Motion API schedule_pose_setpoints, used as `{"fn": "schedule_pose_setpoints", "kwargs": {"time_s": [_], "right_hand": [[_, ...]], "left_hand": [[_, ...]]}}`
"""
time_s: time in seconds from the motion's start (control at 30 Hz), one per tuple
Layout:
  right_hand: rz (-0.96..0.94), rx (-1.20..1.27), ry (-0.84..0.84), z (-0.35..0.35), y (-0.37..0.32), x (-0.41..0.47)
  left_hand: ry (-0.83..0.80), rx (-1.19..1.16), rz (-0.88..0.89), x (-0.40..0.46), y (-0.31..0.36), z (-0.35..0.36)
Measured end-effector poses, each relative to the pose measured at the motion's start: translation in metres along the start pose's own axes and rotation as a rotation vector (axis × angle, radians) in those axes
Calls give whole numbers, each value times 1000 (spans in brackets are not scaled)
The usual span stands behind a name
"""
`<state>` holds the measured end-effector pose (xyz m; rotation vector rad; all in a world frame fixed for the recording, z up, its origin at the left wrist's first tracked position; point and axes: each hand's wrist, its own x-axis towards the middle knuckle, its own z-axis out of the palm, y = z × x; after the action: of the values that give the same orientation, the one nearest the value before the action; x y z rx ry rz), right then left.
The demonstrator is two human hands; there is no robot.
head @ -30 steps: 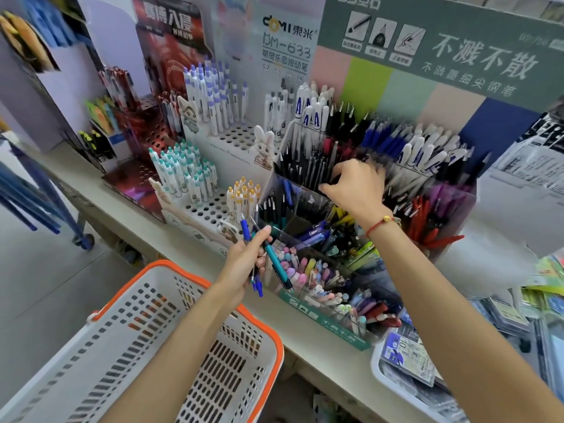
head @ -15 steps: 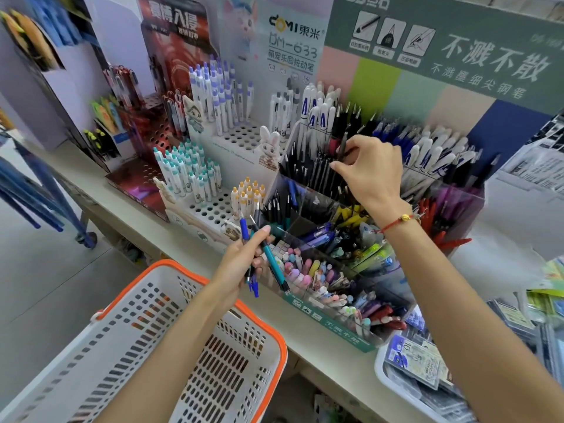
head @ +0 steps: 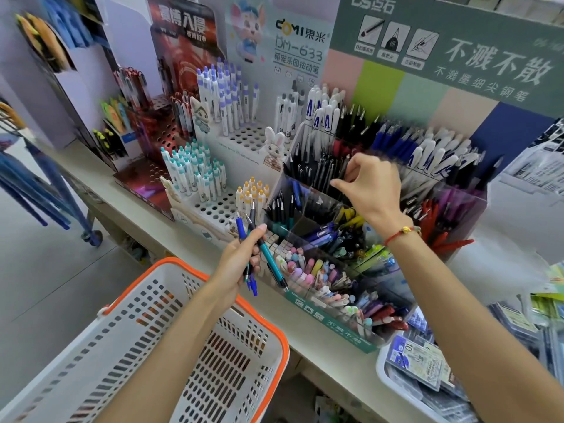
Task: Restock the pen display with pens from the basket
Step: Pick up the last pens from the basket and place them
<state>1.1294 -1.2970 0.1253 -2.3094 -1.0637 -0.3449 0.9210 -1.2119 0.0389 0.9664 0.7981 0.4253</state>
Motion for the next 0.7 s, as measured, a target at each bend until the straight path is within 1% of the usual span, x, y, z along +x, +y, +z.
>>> {"fn": "schedule_pose_setpoints", "kwargs": {"time_s": [0.13, 0.23, 0.37, 0.4, 0.43, 0.5, 0.53, 0.63, 0.7], "right_hand": [[82, -133, -115, 1, 0, 11], [91, -268, -255, 5, -3, 10], [136, -313, -316, 6, 3, 1], [148, -269, -310, 5, 4, 0], [160, -194, -270, 4, 5, -2], [146, -40, -118, 4, 7, -5], [130, -17, -63, 3, 7, -6], [68, -162, -17, 0, 3, -9], [-34, -118, 95, -6, -11, -19]], "left_hand": [[6, 11, -13, 0, -3, 6], [-10, 13, -12, 2, -4, 12], [-37, 4, -25, 3, -2, 16], [-40, 4, -30, 4, -2, 16], [-46, -1, -30, 5, -2, 17], [-54, 0, -28, 4, -1, 17], [-57, 4, -26, 4, -1, 18], [-59, 24, -14, 2, 0, 18], [-47, 31, 10, 1, 0, 18]]}}
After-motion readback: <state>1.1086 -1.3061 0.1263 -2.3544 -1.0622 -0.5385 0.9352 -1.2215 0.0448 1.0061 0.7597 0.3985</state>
